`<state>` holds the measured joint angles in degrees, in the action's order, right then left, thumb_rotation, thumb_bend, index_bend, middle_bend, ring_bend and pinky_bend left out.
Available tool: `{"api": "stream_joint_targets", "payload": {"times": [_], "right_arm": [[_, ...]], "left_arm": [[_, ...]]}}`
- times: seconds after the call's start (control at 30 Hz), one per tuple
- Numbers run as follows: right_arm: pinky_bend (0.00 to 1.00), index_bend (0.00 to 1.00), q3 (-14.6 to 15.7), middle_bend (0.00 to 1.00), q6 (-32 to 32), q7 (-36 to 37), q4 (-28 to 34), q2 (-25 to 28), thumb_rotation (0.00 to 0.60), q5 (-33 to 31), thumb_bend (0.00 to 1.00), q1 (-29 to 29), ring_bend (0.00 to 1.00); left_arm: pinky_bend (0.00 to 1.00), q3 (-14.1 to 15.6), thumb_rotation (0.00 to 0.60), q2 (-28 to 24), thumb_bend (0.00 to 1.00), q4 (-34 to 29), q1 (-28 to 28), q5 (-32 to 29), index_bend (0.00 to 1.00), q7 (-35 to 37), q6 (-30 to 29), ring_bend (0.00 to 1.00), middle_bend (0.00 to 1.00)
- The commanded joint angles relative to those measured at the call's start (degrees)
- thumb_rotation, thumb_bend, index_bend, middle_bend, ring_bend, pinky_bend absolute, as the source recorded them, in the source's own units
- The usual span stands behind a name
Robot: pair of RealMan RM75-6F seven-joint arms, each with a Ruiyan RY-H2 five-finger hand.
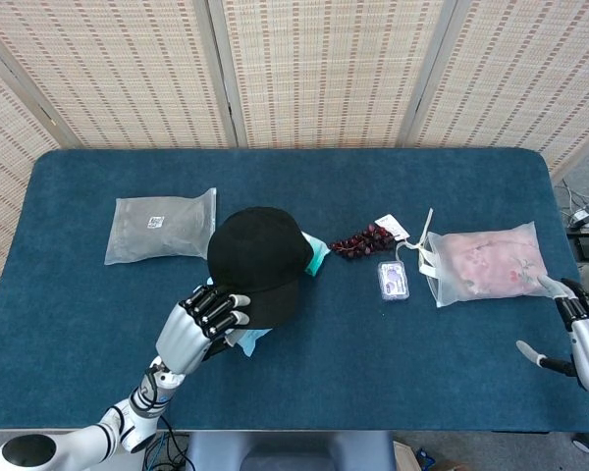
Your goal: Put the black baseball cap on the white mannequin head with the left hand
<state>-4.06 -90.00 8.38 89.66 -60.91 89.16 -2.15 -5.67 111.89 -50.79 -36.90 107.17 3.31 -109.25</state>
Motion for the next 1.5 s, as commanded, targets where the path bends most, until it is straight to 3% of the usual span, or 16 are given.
{"api": "stream_joint_targets", "payload": {"times": [0.03, 0.2, 0.53, 0.83, 1.1, 1.5], "right_arm": [[0.42, 0.1, 0.0, 0.22, 0.0, 0.1, 0.0, 0.0, 0.6, 0.0, 0.0, 0.0, 0.13], [0.42, 0.1, 0.0, 0.22, 0.0, 0.2, 0.0, 0.0, 0.6, 0.0, 0.0, 0.0, 0.13], [0.42, 0.1, 0.0, 0.22, 0.2, -0.2, 0.0, 0.0, 0.6, -0.1, 0.0, -0.1, 0.13], [0.42, 0.1, 0.0, 0.22, 0.2, -0.3, 0.0, 0.0, 0.6, 0.0, 0.0, -0.1, 0.13], [0.42, 0.1, 0.1, 0.22, 0.3, -0.7, 0.1, 0.0, 0.6, 0.1, 0.0, -0.1, 0.13], [0.42, 0.1, 0.4, 0.22, 0.5, -1.5, 0.3, 0.0, 0.6, 0.3, 0.0, -0.2, 0.13]], "left_arm": [[0.44, 0.2, 0.6, 0.2, 0.38, 0.3, 0.2, -0.1, 0.8, 0.2, 0.1, 0.31, 0.45], [0.44, 0.5, 0.6, 0.4, 0.38, 0.7, 0.5, -0.4, 0.78, 0.7, 0.2, 0.31, 0.45], [0.44, 1.4, 0.6, 0.0, 0.38, 0.6, 1.5, -0.7, 0.53, 1.8, 0.1, 0.31, 0.45], [0.44, 1.6, 0.6, -0.3, 0.38, -0.3, 3.1, -1.6, 0.37, 3.2, -0.6, 0.31, 0.45], [0.43, 2.1, 0.6, -2.1, 0.38, -3.7, 4.9, -2.4, 0.3, 3.7, -0.3, 0.29, 0.41], [0.41, 2.8, 0.6, -5.3, 0.3, -8.3, 7.0, -2.4, 0.23, 2.5, 0.4, 0.26, 0.34]]}}
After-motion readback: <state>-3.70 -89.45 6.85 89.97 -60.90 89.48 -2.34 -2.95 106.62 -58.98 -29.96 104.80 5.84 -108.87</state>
